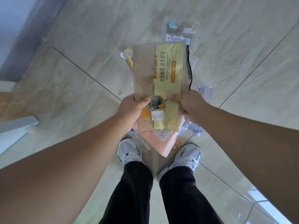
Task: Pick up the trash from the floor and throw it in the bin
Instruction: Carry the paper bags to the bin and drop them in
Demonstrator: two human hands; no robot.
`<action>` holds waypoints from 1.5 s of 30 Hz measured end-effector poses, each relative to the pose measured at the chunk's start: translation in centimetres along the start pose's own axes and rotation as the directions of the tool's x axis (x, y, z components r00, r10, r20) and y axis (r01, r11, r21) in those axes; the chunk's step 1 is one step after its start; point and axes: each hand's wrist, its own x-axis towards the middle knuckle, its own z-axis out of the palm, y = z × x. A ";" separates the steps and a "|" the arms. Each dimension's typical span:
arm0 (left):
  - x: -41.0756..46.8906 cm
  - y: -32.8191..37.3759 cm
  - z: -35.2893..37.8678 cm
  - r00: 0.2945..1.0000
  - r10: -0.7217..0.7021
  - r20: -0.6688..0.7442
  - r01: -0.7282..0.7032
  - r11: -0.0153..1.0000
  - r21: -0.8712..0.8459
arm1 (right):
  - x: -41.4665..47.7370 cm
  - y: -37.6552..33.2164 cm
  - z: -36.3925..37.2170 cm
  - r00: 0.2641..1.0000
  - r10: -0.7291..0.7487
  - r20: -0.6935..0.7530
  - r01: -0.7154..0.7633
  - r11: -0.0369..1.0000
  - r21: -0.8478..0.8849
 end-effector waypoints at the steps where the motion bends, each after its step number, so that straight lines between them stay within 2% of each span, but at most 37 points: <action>1: -1.5 0.6 0.0 1.000 0.004 0.001 -0.004 1.000 0.006 | -1.5 -0.3 -0.1 1.000 -0.003 -0.001 0.003 1.000 0.013; 7: -10.7 5.0 -0.5 0.999 -0.010 0.031 0.009 1.000 0.027 | -10.9 -2.4 -0.5 1.000 -0.023 -0.022 0.025 0.994 0.104; 19: -27.6 14.7 0.4 0.995 0.091 0.042 -0.094 0.993 0.075 | -28.7 -10.1 -3.1 0.993 -0.113 0.023 0.105 0.968 0.226; 30: -46.0 24.1 0.8 0.934 0.258 0.245 -0.265 0.964 -0.004 | -48.6 -16.5 -5.8 0.970 -0.195 0.147 0.128 0.920 0.370; 37: -53.0 29.4 0.4 0.893 0.324 0.313 -0.313 0.946 -0.085 | -56.6 -18.8 -4.7 0.945 -0.248 0.215 0.150 0.908 0.391; 40: -54.6 31.5 0.4 0.865 0.354 0.355 -0.349 0.934 -0.082 | -58.7 -20.0 -4.4 0.934 -0.310 0.178 0.220 0.891 0.396; 45: -56.8 34.7 1.7 0.827 0.433 0.357 -0.451 0.892 -0.038 | -61.3 -22.7 -5.3 0.913 -0.407 0.008 0.379 0.856 0.351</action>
